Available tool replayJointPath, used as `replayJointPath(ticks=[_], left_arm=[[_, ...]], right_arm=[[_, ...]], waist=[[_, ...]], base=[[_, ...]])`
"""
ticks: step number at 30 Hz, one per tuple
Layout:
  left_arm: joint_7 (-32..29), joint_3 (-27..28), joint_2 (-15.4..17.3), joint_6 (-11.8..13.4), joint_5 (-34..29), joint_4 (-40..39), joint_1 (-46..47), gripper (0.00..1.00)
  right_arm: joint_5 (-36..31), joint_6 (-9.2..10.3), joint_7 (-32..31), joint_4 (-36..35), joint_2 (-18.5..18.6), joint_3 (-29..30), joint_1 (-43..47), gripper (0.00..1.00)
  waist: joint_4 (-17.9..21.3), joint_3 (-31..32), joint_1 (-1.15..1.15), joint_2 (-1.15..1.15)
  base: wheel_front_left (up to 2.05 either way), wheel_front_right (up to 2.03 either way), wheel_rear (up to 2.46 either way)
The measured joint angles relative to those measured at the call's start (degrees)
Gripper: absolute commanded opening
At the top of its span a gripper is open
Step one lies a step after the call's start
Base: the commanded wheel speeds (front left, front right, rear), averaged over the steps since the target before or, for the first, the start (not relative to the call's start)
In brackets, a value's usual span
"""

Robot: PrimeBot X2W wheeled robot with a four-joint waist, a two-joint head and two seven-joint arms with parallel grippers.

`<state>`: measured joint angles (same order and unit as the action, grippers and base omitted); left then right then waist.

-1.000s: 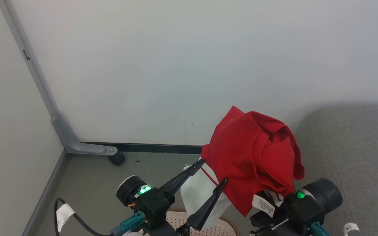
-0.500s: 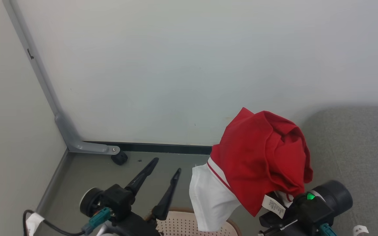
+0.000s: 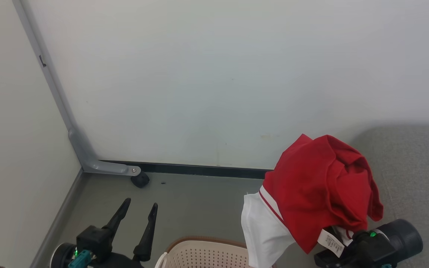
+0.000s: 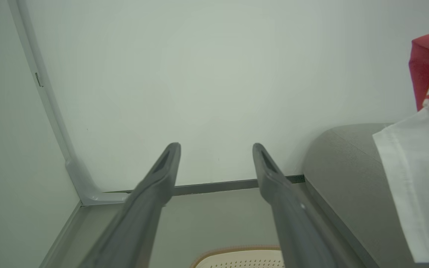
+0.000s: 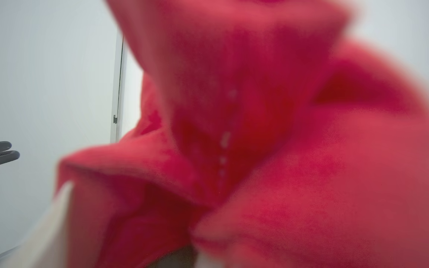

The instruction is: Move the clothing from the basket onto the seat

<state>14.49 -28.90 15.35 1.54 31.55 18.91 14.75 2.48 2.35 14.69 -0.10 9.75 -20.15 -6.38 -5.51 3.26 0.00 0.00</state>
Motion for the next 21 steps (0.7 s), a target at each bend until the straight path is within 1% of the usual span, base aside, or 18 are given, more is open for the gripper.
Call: replayJointPath(ticks=[8,13,15,17,21], left_arm=[[0.0,2.7,0.5,0.1,-0.5,0.9,-3.6,1.00],[0.0,4.9,0.6,0.7,-0.7,1.4,-7.0,1.00],[0.0,6.1,0.4,1.1,-0.8,1.4,-8.1,1.00],[0.0,7.2,0.1,1.5,-0.8,1.4,-9.1,1.00],[0.0,7.5,-0.1,1.5,-2.9,1.3,-10.9,1.00]], right_arm=[[0.0,0.73,0.0,-1.0,0.7,1.5,1.7,0.00],[0.0,0.80,0.0,-1.3,0.8,2.4,2.6,0.00],[0.1,1.25,0.0,-1.4,0.9,2.9,2.9,0.00],[0.1,1.27,0.0,-1.5,1.1,3.4,3.7,0.00],[0.1,1.71,0.0,-1.6,1.1,4.1,5.1,0.00]], waist=[[-0.7,0.4,0.00,0.00],[-1.0,0.6,0.00,0.00],[-1.1,0.7,0.00,0.00],[-1.3,0.8,0.00,0.00],[-1.5,0.9,0.00,0.00]], base=[[0.00,0.00,0.00],[0.00,0.00,0.00],[0.00,0.00,0.00],[0.00,0.00,0.00],[0.00,0.00,0.00]])
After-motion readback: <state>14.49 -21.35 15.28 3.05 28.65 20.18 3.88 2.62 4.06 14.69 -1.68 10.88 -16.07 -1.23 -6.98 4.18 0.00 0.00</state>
